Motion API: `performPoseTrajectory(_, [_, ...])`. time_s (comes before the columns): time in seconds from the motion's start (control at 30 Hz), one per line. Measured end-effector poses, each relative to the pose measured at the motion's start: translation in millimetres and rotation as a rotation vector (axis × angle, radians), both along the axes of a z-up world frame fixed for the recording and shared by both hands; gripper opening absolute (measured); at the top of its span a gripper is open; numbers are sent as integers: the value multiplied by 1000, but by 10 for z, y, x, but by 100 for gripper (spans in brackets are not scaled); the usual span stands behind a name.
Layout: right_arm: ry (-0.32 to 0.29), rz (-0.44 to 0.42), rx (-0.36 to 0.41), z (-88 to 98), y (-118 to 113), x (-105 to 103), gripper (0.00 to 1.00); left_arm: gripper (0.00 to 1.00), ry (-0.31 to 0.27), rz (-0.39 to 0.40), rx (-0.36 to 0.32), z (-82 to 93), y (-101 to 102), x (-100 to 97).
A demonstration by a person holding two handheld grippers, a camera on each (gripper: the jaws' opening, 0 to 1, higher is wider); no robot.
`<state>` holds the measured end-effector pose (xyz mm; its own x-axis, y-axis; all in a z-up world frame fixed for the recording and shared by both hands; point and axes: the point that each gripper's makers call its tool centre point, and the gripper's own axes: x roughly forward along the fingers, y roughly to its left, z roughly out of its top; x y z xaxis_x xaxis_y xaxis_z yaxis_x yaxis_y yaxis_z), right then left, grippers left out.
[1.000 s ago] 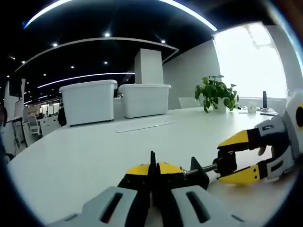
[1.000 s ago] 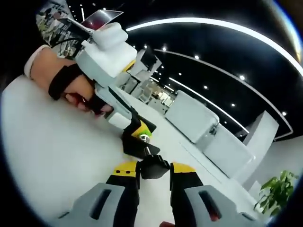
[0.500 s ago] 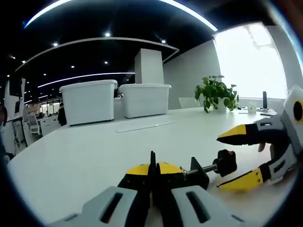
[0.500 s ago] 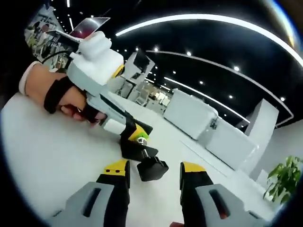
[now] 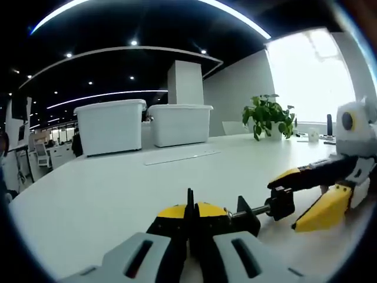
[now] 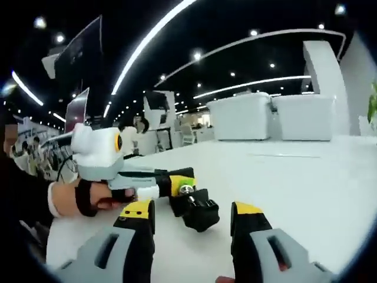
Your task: Clamp the fixed fixture on the desktop, loosen the retaining clip, secure it to the edge of the desk, and tighten the retaining clip.
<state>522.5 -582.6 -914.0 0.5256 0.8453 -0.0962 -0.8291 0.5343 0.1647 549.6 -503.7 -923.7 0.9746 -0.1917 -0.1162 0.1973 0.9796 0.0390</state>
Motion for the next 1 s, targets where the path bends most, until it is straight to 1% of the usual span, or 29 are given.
performPoseTrajectory(0.07, [74, -12, 61, 20, -38, 22, 49, 4, 1, -1, -2, 0, -1, -3])
performPoseTrajectory(0.13, [127, -35, 78, -13, -77, 75, 45, 4, 0, -3, 0, 0, -1, -3])
performPoseTrajectory(0.17, [130, -40, 87, -4, -83, 98, 43, 4, 0, -3, -1, 0, -1, -2])
performPoseTrajectory(0.33, [167, -39, 101, -25, -77, 125, 40, 4, 1, -4, -2, -1, 1, 0])
performPoseTrajectory(0.37, [180, -40, 92, -51, -69, 132, 39, 4, 1, -4, -2, -1, 1, -1])
performPoseTrajectory(0.43, [230, -36, 93, -94, -61, 126, 36, 4, 1, -6, -2, 0, -1, -1])
performPoseTrajectory(0.53, [241, -53, 93, -111, -82, 154, 29, 4, 1, -9, -2, 0, -7, -1])
performPoseTrajectory(0.57, [251, -57, 107, -101, -88, 168, 28, 4, 0, -10, -1, 0, -7, -3])
performPoseTrajectory(0.67, [273, -45, 116, -100, -68, 144, 23, 4, 1, -11, -1, 0, -13, -4])
performPoseTrajectory(0.73, [262, -27, 118, -80, -40, 103, 20, 4, 0, -11, -1, 2, -14, -5])
performPoseTrajectory(0.77, [234, -32, 104, -72, -39, 102, 19, 4, 0, -12, 1, 2, -14, -4])
performPoseTrajectory(0.8, [229, -36, 98, -69, -38, 90, 19, 4, 0, -12, 1, 2, -15, -4])
performPoseTrajectory(0.83, [208, -37, 85, -65, -37, 83, 18, 4, 0, -11, 1, 2, -14, -3])
performPoseTrajectory(0.87, [175, -44, 64, -57, -42, 86, 18, 4, 0, -11, 2, 2, -14, -3])
performPoseTrajectory(0.93, [86, -46, 13, -41, -33, 58, 17, 4, 0, -11, 1, 2, -13, -2])
performPoseTrajectory(0.97, [22, -42, -26, -32, -23, 43, 17, 4, 0, -11, 1, 1, -13, -2])
performPoseTrajectory(1.0, [-57, -35, -65, -19, -12, 43, 17, 4, 1, -10, -2, 2, -12, -1])
